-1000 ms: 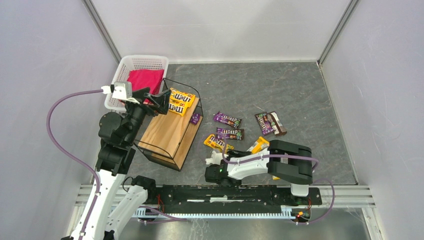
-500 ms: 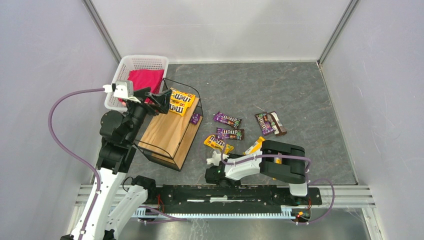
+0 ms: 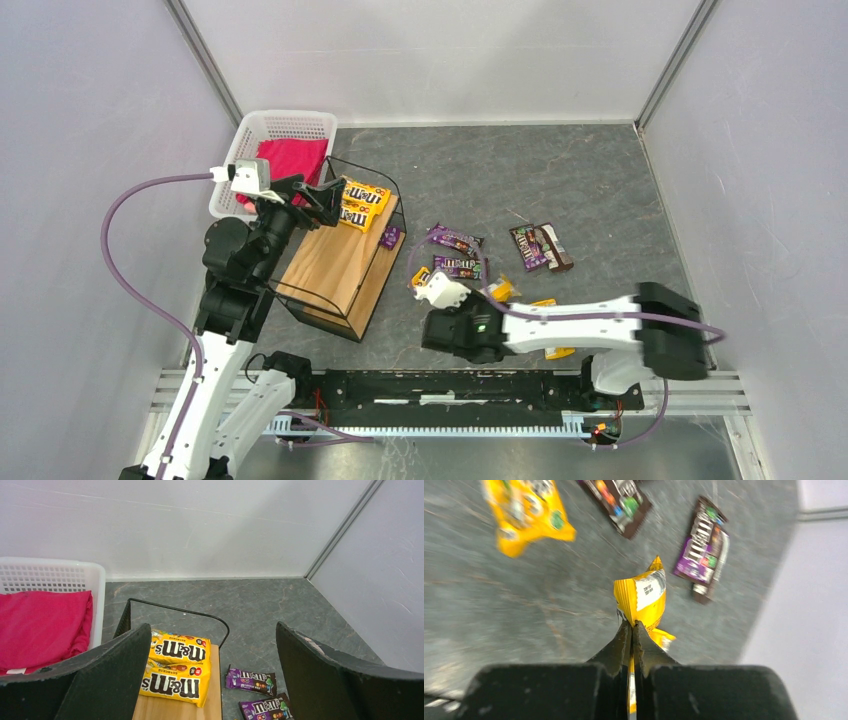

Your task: Place and organize the candy bags onto the shelf

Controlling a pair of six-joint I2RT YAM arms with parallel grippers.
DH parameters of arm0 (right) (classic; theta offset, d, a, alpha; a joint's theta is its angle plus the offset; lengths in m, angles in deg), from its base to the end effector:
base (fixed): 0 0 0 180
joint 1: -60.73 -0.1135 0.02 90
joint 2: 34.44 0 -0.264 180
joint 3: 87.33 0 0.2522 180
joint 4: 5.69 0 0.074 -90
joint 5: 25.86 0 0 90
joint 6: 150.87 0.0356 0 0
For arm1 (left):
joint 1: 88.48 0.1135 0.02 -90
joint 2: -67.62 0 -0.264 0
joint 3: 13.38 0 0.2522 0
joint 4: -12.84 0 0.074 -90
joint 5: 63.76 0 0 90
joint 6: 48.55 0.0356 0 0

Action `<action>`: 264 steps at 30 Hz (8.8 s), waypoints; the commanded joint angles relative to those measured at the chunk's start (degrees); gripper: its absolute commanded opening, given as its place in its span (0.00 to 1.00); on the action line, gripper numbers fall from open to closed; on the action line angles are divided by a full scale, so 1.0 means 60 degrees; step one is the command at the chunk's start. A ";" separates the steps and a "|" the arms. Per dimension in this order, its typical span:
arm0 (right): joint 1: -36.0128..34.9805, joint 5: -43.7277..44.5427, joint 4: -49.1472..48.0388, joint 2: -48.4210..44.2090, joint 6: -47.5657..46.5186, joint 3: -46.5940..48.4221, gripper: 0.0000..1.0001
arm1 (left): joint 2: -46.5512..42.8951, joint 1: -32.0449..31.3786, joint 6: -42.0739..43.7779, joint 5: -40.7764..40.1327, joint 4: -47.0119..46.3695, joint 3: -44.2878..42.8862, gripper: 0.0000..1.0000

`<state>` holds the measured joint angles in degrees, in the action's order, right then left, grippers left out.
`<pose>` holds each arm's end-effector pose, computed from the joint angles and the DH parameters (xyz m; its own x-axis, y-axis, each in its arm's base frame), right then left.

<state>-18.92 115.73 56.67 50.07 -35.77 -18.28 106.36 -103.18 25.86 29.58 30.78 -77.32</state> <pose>0.0738 0.2489 0.2151 -0.4057 -0.7544 -0.5160 -0.4521 0.6563 -0.6041 0.1455 -0.0403 0.3999 0.0346 -0.2865 -0.9575 0.3307 0.9074 -0.2595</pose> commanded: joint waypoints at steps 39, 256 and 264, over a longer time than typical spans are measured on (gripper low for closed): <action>0.3016 -0.6198 -1.4529 0.1999 0.8887 0.0781 0.01 | -0.0378 0.0043 0.0343 -0.0627 -0.0432 0.0159 1.00; 0.2559 -0.5925 -1.0748 -0.0336 0.7008 0.0556 0.00 | -0.0581 0.0209 0.0490 -0.0953 -0.0266 0.0101 1.00; 0.2076 -0.5432 -0.9594 0.2025 0.7430 0.3230 0.01 | -0.0671 0.0194 0.0532 -0.0988 -0.0258 0.0100 1.00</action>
<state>-5.15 79.58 -3.76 58.48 6.07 -6.22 102.82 -102.33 27.89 24.79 30.78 -75.83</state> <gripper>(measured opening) 0.011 0.996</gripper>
